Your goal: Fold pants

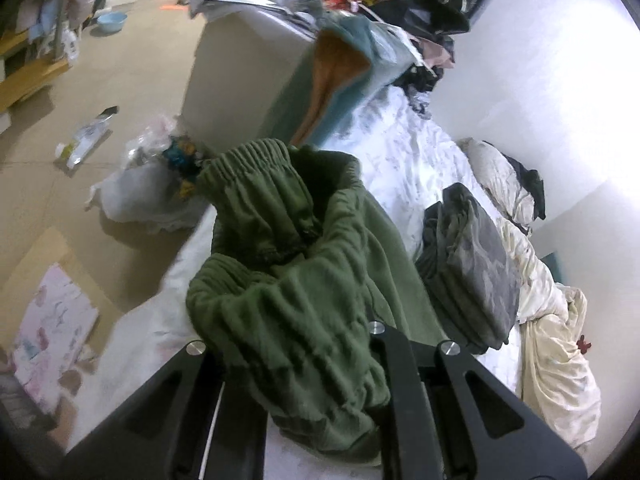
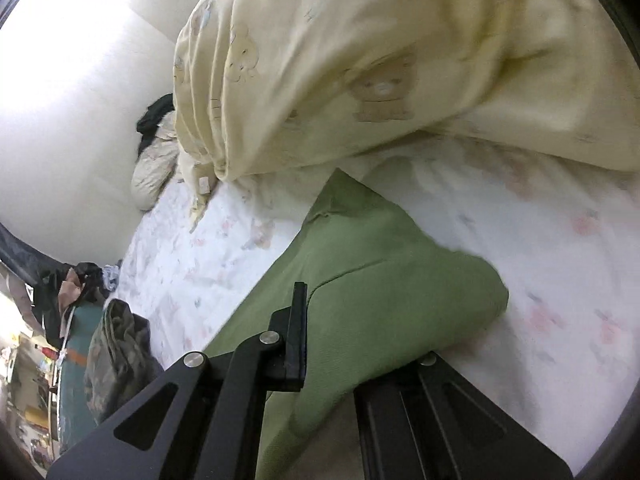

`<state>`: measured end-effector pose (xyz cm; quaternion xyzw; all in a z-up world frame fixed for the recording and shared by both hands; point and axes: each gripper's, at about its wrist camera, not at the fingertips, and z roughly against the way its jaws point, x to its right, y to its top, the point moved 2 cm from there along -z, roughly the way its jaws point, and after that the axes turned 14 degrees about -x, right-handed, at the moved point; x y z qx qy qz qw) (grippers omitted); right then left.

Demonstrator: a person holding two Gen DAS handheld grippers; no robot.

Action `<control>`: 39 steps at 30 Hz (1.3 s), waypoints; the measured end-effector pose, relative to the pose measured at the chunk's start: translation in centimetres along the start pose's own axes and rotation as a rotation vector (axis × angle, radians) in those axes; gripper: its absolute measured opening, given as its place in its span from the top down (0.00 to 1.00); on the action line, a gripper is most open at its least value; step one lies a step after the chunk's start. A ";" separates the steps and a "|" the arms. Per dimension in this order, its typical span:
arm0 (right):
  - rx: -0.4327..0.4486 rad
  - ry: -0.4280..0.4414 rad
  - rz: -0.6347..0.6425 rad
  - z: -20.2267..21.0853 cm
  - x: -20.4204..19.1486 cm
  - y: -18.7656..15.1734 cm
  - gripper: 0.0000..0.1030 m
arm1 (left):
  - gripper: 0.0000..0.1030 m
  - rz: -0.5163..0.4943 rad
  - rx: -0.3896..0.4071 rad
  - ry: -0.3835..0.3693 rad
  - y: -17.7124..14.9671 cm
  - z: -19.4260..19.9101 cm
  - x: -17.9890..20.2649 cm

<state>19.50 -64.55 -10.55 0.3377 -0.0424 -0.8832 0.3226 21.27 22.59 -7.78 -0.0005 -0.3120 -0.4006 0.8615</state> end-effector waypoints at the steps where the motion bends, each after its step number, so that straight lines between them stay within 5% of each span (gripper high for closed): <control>1: -0.014 -0.017 -0.016 1.3 0.4 -1.1 0.99 | 0.92 0.006 -0.015 0.008 0.1 0.8 -0.6; 9: -0.165 -0.219 -0.119 8.8 4.4 -10.9 0.99 | 0.92 -0.094 -0.203 0.236 -2.7 6.9 -6.2; 13: -0.286 -0.349 -0.275 7.3 8.4 -14.6 0.98 | 0.92 -0.060 -0.312 0.322 -4.9 5.5 -8.7; 16: -0.368 -0.487 -0.205 5.2 8.1 -14.8 0.90 | 0.92 -0.063 -0.318 0.353 -5.6 4.5 -8.6; 18: -0.366 -0.576 -0.173 5.1 7.7 -14.9 0.59 | 0.92 -0.119 -0.295 0.396 -6.1 4.4 -8.0; 21: -0.365 -0.711 -0.148 5.4 7.3 -15.4 0.37 | 0.91 -0.128 -0.300 0.432 -6.8 4.3 -8.5; 24: -0.316 -0.865 -0.117 6.7 6.8 -15.4 0.34 | 0.91 -0.108 -0.310 0.430 -6.9 4.4 -9.0; 26: -0.213 -0.891 -0.115 8.9 6.0 -14.9 0.34 | 0.91 -0.106 -0.311 0.429 -6.9 4.5 -9.2; 28: -0.081 -0.907 -0.089 11.4 4.3 -14.4 0.34 | 0.91 -0.114 -0.306 0.429 -7.0 4.7 -8.9; 31: 0.091 -0.692 -0.015 14.0 0.8 -13.7 0.25 | 0.91 -0.114 -0.306 0.421 -6.8 4.8 -8.9; 33: 0.057 -0.546 0.065 12.9 -1.0 -13.3 0.21 | 0.91 -0.113 -0.310 0.426 -6.8 4.7 -8.9; 37: -0.107 -0.425 0.060 8.6 -1.4 -12.2 0.22 | 0.91 -0.124 -0.318 0.460 -6.9 4.0 -9.0; 39: -0.189 -0.397 0.034 5.9 -0.7 -11.2 0.30 | 0.91 -0.137 -0.323 0.473 -7.0 3.8 -9.0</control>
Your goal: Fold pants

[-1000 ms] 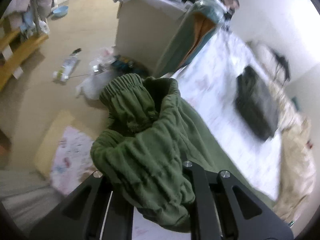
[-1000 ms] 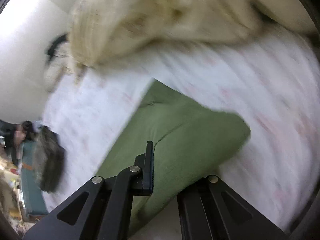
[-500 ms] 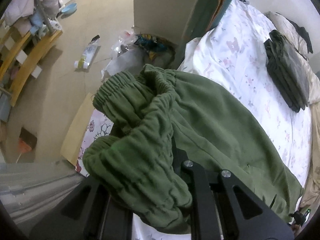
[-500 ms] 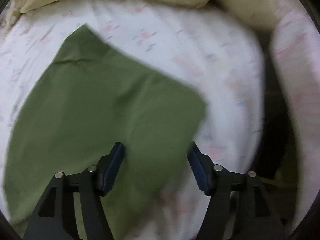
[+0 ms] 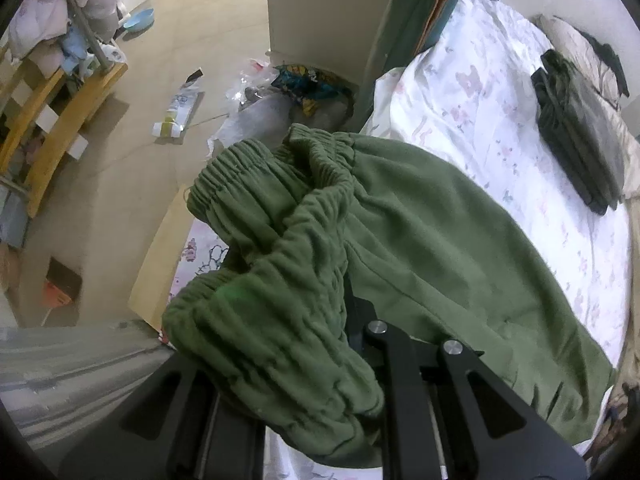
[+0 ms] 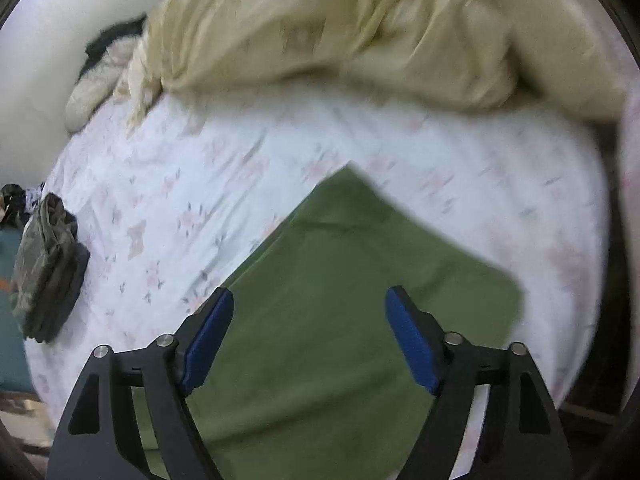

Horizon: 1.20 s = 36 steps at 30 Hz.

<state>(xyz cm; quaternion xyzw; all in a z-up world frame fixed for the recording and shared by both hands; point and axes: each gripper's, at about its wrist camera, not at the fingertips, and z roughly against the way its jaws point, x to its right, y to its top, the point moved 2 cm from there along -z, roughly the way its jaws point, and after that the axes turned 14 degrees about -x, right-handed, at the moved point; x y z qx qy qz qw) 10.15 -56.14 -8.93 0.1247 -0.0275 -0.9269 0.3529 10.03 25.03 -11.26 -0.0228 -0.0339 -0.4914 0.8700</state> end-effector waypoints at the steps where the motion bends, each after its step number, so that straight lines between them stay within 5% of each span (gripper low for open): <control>1: -0.020 -0.014 0.003 -0.8 -0.2 0.7 0.33 | 0.91 -0.003 0.000 0.006 0.0 -0.1 0.0; 6: -0.042 -0.207 0.069 -3.9 0.2 5.8 0.35 | 0.91 -0.015 -0.008 0.031 -0.2 -0.7 0.0; 10: -0.069 -0.253 0.165 -5.2 0.5 8.7 0.38 | 0.91 -0.014 -0.018 0.023 0.1 -0.8 -0.3; 13: -0.107 -0.291 0.296 -6.5 -0.3 9.4 0.56 | 0.91 -0.026 -0.016 0.051 0.2 -1.0 0.2; 15: -0.163 -0.307 0.356 -8.0 -0.6 9.6 1.00 | 0.91 -0.031 -0.016 0.067 0.2 -1.2 0.5; 18: -0.181 -0.284 0.385 -8.4 -0.5 9.5 1.00 | 0.91 -0.043 -0.016 0.102 0.1 -1.5 0.9; 24: 0.020 -0.336 0.349 -5.8 -1.1 11.3 1.00 | 0.91 -0.070 -0.050 0.128 0.0 -2.5 0.8; 29: -0.068 -0.450 0.318 -8.9 -1.0 10.8 0.98 | 0.91 -0.066 -0.057 0.123 -0.1 -2.7 0.4; 31: -0.033 -0.475 0.313 -8.0 -1.3 10.6 0.78 | 0.91 -0.064 -0.054 0.119 -0.2 -2.6 0.4; 32: -0.012 -0.510 0.310 -7.4 -1.6 10.6 0.48 | 0.91 -0.066 -0.052 0.119 -0.2 -2.6 0.5; 33: 0.010 -0.539 0.310 -6.6 -2.0 10.5 0.36 | 0.91 -0.067 -0.049 0.119 -0.2 -2.6 0.5; 36: 0.099 -0.479 0.366 -3.2 -5.2 9.0 0.36 | 0.91 -0.058 -0.039 0.102 -0.3 -2.4 0.6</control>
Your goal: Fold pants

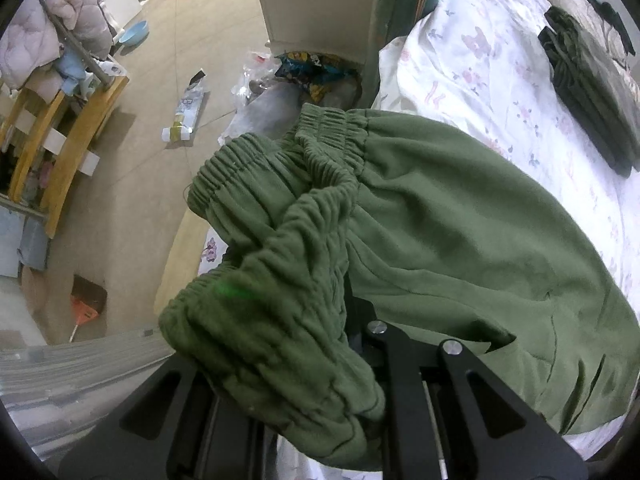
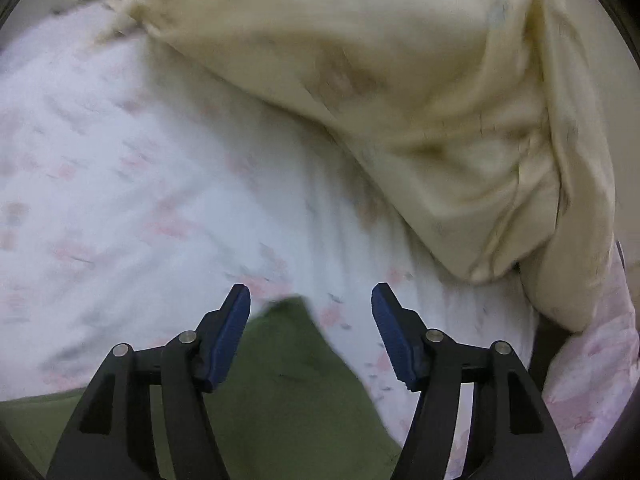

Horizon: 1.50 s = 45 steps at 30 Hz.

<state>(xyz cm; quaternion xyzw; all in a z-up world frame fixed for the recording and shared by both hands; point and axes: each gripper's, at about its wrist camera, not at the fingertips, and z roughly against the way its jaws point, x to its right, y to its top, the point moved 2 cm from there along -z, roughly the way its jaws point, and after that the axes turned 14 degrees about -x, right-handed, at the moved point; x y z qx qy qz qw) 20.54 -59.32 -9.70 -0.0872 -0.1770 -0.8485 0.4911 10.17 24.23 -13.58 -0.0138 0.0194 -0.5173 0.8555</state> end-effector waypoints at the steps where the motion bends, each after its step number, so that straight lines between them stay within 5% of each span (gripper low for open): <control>1: 0.010 0.047 0.018 1.1 -1.1 -0.3 0.36 | 0.91 0.004 0.003 -0.009 0.0 0.2 -0.1; 5: 0.076 0.361 0.176 7.7 -9.5 -4.1 0.38 | 0.91 -0.001 0.035 -0.021 -0.3 1.1 0.3; 7: 0.085 0.551 0.294 11.1 -15.8 -8.2 0.52 | 0.91 -0.020 0.053 -0.009 -0.5 1.4 0.6; 8: 0.065 0.638 0.355 12.4 -18.8 -10.5 0.70 | 0.91 -0.028 0.062 -0.007 -0.6 1.5 0.7; 9: 0.032 0.716 0.405 13.4 -21.9 -12.8 0.78 | 0.91 -0.038 0.069 -0.003 -0.6 1.5 0.8; 13: -0.104 0.989 0.571 16.9 -32.9 -22.7 0.90 | 0.91 -0.064 0.085 -0.011 -0.7 1.9 1.1; 17: -0.211 1.088 0.685 18.1 -41.6 -30.6 0.92 | 0.92 -0.088 0.106 -0.045 -1.0 2.7 1.3; 20: -0.299 1.085 0.700 16.9 -45.9 -33.9 0.95 | 0.92 -0.114 0.122 -0.044 -1.2 3.0 1.8; 21: -0.319 1.025 0.698 15.9 -47.0 -35.3 0.96 | 0.92 -0.138 0.127 -0.049 -1.4 3.2 2.3; 24: -0.441 0.945 0.661 11.7 -48.2 -36.9 1.00 | 0.92 -0.226 0.118 -0.058 -2.3 3.0 4.4; 28: -0.477 0.975 0.670 11.2 -47.9 -35.8 1.00 | 0.92 -0.333 0.207 0.005 -3.5 4.4 6.9; 35: -0.350 1.006 0.702 13.4 -40.7 -32.0 0.92 | 0.92 -0.393 0.284 0.021 -4.6 5.8 8.8; 38: -0.303 0.965 0.620 12.4 -35.7 -29.8 0.76 | 0.91 -0.477 0.360 0.083 -6.2 6.6 10.9; 39: -0.288 0.942 0.581 11.6 -33.6 -28.9 0.54 | 0.91 -0.503 0.381 0.097 -6.8 6.9 11.2; 41: -0.248 0.881 0.488 10.3 -29.5 -27.1 0.37 | 0.91 -0.544 0.412 0.113 -7.9 7.3 12.4; 45: -0.207 0.873 0.268 8.6 -22.4 -24.3 0.37 | 0.91 -0.632 0.482 0.149 -9.9 8.3 15.5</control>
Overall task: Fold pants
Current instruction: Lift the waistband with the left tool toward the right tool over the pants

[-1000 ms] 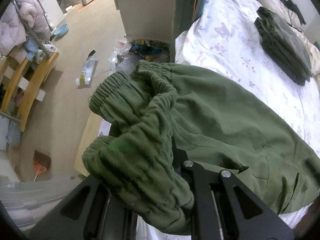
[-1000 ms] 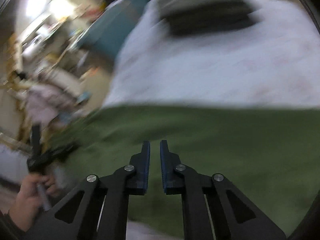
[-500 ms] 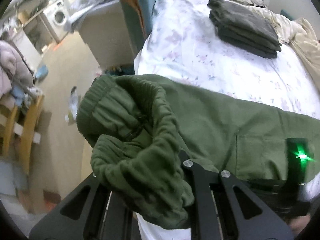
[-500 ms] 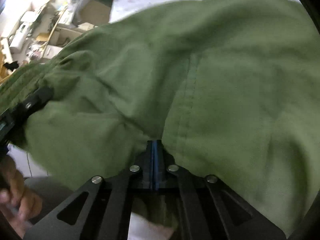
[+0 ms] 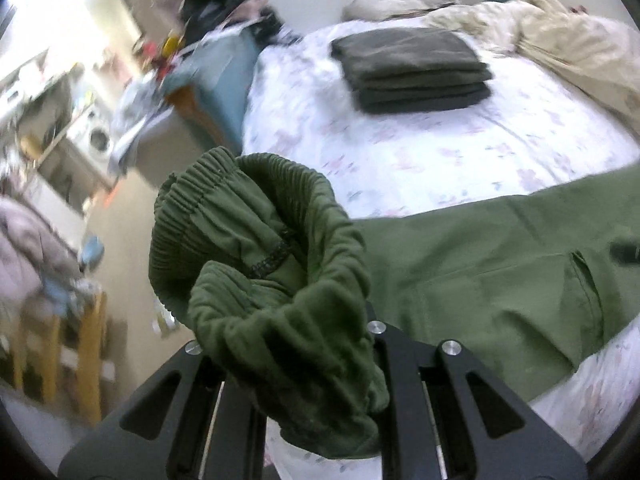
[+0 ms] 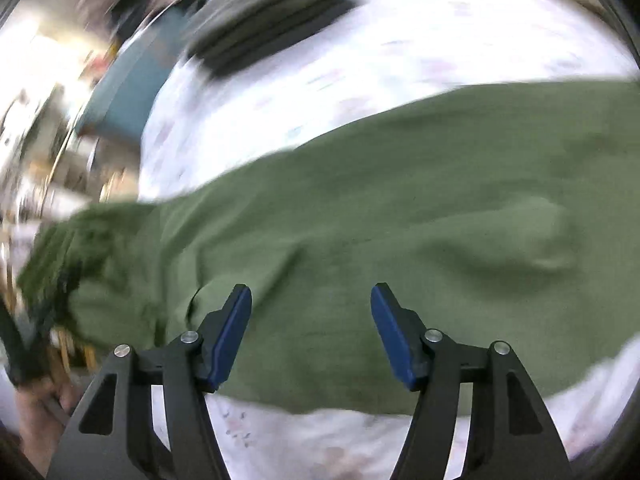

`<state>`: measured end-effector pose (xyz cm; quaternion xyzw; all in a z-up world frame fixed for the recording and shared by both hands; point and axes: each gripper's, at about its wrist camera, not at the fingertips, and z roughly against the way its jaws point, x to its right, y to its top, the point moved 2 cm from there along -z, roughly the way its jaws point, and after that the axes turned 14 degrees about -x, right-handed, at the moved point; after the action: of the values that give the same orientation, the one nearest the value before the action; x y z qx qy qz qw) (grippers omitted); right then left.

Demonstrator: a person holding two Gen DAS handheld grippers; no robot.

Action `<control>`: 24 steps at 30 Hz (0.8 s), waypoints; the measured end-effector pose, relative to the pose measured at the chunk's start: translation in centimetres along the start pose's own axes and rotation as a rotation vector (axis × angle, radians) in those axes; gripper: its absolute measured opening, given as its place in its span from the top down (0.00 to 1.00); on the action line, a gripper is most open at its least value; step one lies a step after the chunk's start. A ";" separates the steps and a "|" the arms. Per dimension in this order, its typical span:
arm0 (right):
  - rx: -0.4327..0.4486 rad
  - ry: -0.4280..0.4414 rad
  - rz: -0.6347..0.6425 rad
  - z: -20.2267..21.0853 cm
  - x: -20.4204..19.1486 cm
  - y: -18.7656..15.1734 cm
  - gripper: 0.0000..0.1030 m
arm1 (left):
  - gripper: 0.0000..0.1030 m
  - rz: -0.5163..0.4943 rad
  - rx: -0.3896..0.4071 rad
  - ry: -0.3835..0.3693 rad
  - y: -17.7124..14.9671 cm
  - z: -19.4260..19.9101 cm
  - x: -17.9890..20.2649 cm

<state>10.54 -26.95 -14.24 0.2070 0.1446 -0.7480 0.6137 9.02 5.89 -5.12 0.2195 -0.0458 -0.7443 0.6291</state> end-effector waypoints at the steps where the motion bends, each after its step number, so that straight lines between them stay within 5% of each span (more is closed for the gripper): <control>1: 0.026 0.027 -0.043 1.3 1.3 -0.1 0.37 | 0.91 -0.021 0.007 0.009 0.3 0.2 0.8; 6: 0.170 0.166 -0.245 6.0 6.5 -0.9 0.37 | 0.91 -0.193 0.021 0.076 0.9 0.7 7.7; 13: 0.192 0.248 -0.299 6.0 6.4 -0.4 0.37 | 0.85 -0.495 -0.033 0.090 -2.2 -2.1 18.8; 16: 0.175 0.285 -0.310 4.9 5.0 0.0 0.37 | 0.83 -0.652 -0.045 0.155 -4.6 -4.0 22.0; 18: 0.168 0.296 -0.296 4.8 4.7 0.1 0.36 | 0.70 -0.682 -0.046 0.170 -5.3 -4.5 22.6; 19: 0.167 0.298 -0.290 4.9 4.5 0.2 0.36 | 0.55 -0.685 -0.052 0.147 -5.5 -4.4 22.5; 22: 0.161 0.298 -0.263 5.0 4.0 0.3 0.36 | 0.22 -0.709 -0.008 -0.002 -6.5 -2.2 22.0; 24: 0.152 0.298 -0.253 4.8 3.6 0.4 0.36 | 0.15 -0.712 0.040 -0.115 -6.9 0.4 20.6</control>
<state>9.74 -32.33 -11.80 0.3413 0.2019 -0.7890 0.4693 0.25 -12.46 -12.66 0.1917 -0.0164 -0.9269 0.3223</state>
